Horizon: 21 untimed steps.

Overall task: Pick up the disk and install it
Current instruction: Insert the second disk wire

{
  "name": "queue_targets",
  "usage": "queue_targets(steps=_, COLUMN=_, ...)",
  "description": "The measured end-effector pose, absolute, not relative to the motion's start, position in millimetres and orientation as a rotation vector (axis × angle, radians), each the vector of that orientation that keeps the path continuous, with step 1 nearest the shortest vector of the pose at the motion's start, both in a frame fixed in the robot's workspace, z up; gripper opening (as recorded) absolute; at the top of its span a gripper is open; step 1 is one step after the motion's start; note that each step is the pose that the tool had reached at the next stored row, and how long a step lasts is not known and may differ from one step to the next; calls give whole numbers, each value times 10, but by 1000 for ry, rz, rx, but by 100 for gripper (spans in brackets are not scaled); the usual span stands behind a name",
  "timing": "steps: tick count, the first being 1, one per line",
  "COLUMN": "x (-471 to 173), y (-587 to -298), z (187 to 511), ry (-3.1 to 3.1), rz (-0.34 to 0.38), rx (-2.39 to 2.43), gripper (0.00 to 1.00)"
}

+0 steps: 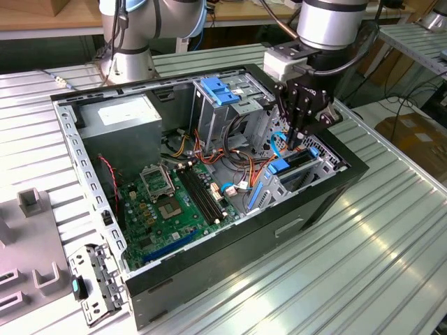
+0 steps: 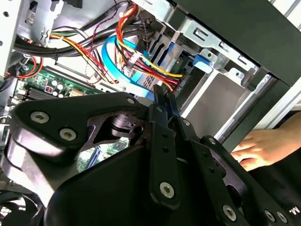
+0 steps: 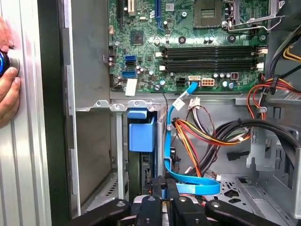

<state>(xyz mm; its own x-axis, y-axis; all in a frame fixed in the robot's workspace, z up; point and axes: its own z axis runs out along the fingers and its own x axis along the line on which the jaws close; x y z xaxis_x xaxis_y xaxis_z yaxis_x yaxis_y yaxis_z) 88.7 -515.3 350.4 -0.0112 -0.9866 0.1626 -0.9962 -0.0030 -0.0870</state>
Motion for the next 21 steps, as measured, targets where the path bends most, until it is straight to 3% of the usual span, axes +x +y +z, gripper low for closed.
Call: queue_targets(steps=21, x=819, y=-5428, z=3486, ry=-2233, rz=228, rx=2227, gripper=16)
